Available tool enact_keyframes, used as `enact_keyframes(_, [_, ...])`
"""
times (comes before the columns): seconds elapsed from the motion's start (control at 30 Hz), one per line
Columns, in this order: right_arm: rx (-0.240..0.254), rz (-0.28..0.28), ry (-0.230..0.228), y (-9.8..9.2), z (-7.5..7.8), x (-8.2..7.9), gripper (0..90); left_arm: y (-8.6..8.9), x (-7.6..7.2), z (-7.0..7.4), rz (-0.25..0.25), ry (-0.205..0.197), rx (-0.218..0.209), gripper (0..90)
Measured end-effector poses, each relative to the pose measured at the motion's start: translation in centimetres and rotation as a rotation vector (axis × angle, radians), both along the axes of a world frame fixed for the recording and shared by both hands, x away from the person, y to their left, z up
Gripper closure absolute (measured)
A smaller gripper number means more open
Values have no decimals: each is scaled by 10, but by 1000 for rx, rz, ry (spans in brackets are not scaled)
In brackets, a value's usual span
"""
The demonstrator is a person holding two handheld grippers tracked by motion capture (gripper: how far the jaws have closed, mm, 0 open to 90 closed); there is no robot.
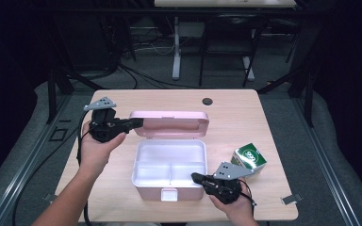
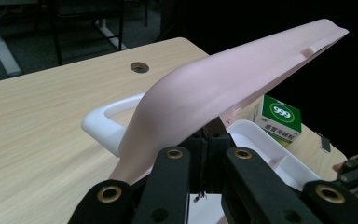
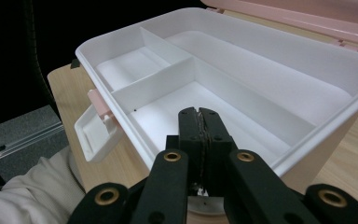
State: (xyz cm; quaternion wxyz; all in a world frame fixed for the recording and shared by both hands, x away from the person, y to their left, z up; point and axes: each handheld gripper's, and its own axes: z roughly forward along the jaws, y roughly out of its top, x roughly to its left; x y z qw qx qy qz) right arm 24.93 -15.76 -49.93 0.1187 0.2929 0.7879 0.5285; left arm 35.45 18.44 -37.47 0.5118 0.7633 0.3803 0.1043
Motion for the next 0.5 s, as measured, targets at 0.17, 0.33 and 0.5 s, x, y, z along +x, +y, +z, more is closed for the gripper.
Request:
enact_keyframes(0.17, [8, -2, -7, 1, -1, 0, 891, -2, 10, 2, 30, -2, 22, 900])
enact_keyframes(0.33, [8, -1, -4, 0, -1, 0, 892, 0, 23, 4, 68, -5, 23, 893])
enact_keyframes(0.5, [15, -7, 3, 0, -2, 1, 891, -1, 36, -1, 106, -15, 35, 859])
